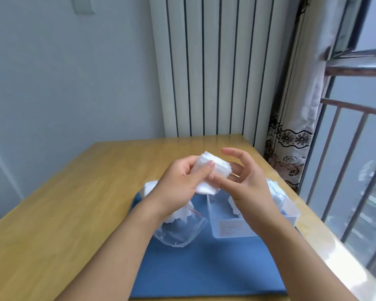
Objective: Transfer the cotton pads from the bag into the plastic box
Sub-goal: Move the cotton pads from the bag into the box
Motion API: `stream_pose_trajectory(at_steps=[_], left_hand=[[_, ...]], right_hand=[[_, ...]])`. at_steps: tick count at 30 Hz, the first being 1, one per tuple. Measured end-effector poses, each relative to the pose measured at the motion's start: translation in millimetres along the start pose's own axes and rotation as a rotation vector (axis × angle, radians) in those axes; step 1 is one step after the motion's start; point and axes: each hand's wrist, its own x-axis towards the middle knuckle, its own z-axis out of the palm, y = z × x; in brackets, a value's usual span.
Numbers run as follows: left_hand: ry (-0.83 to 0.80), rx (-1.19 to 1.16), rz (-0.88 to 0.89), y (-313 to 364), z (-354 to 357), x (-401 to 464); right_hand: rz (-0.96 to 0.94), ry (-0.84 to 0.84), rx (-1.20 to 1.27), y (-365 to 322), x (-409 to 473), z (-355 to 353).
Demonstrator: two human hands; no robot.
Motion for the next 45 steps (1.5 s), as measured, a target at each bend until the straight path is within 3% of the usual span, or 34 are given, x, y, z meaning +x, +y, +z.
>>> stream_pose_trajectory(at_steps=[3, 9, 14, 28, 35, 45], left_hand=[[0.07, -0.267, -0.081, -12.7, 8.4, 2.6], [0.119, -0.597, -0.208, -23.4, 9.7, -3.7], [0.119, -0.714, -0.22, -24.4, 4.6, -11.6], [0.179, -0.798, -0.304, -33.8, 0.1, -9.2], [0.154, -0.829, -0.371, -33.1, -3.2, -9.8], [0.137, -0.74, -0.329, -33.9, 0.2, -10.5]], right_hand=[[-0.018, 0.138, -0.066, 3.8, 6.4, -6.0], [-0.235, 0.181, -0.338, 16.8, 11.6, -7.4], [-0.324, 0.089, -0.386, 14.8, 8.0, -5.1], [-0.276, 0.158, -0.394, 23.0, 3.1, 8.0], [-0.343, -0.03, -0.501, 19.3, 6.4, 0.6], [-0.313, -0.038, -0.548, 20.3, 9.8, -4.5]])
